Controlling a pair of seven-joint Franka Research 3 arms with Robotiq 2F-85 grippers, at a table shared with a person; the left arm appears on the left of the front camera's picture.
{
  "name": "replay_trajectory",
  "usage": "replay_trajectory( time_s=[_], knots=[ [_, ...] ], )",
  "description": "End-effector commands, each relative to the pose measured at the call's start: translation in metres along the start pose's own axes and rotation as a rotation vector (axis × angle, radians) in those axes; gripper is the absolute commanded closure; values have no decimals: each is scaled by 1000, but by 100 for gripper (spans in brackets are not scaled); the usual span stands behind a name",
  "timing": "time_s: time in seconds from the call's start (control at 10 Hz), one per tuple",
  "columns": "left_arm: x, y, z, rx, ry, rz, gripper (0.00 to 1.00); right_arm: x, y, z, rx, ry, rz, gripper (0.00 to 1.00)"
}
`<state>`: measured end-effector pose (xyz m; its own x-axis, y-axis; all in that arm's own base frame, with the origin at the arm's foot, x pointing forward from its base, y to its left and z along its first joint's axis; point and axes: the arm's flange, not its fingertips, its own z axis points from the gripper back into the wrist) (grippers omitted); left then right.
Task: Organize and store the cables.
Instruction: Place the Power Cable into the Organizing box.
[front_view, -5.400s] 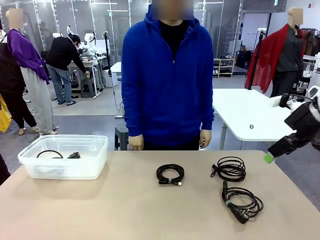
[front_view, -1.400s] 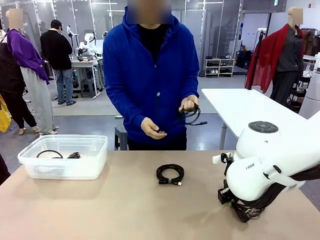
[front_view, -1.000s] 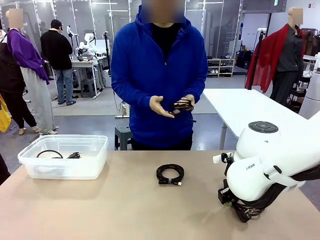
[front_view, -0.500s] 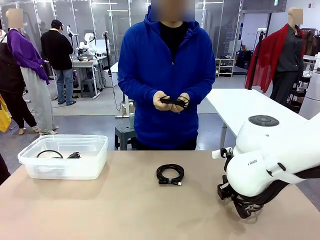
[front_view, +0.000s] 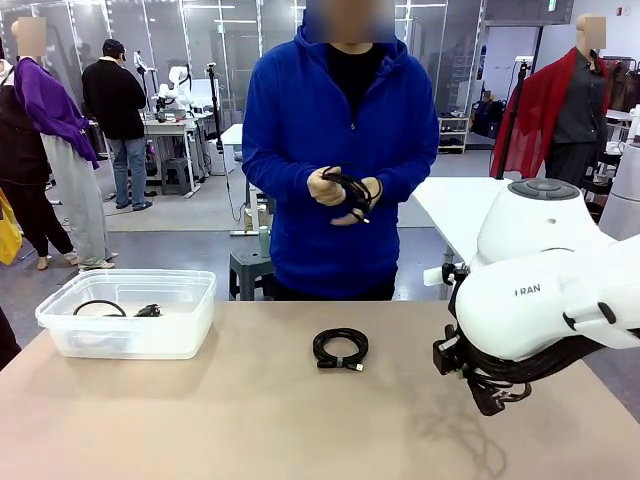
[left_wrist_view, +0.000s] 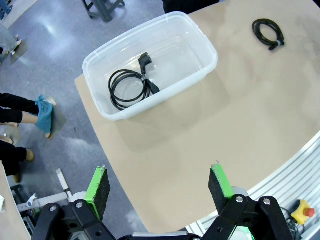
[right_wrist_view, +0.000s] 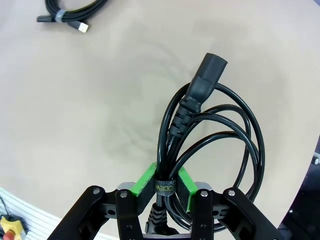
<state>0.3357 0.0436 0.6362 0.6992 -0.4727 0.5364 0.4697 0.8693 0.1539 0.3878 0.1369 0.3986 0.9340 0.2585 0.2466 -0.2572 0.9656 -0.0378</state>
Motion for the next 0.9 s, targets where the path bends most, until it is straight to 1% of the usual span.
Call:
replay_trajectory(
  time_s=[0.0,0.1,0.4,0.5,0.6,0.7,0.8],
  knots=[
    [-1,0,0,-1,-1,-7,0,12,28,17,-3,24,-60,93],
    [-1,0,0,-1,-1,-7,0,21,45,21,20,50,-87,93],
    [-1,0,0,-1,-1,-7,0,52,110,24,-7,111,-116,93],
    [-1,0,0,-1,-1,-7,0,57,127,21,14,132,-110,93],
    [-1,0,0,-1,-1,-7,0,60,144,14,9,149,-115,93],
    [-1,0,0,-1,-1,-7,0,62,159,8,-16,150,-134,93],
    [-1,0,0,-1,-1,-7,0,64,172,2,-8,148,-181,93]
  ],
)
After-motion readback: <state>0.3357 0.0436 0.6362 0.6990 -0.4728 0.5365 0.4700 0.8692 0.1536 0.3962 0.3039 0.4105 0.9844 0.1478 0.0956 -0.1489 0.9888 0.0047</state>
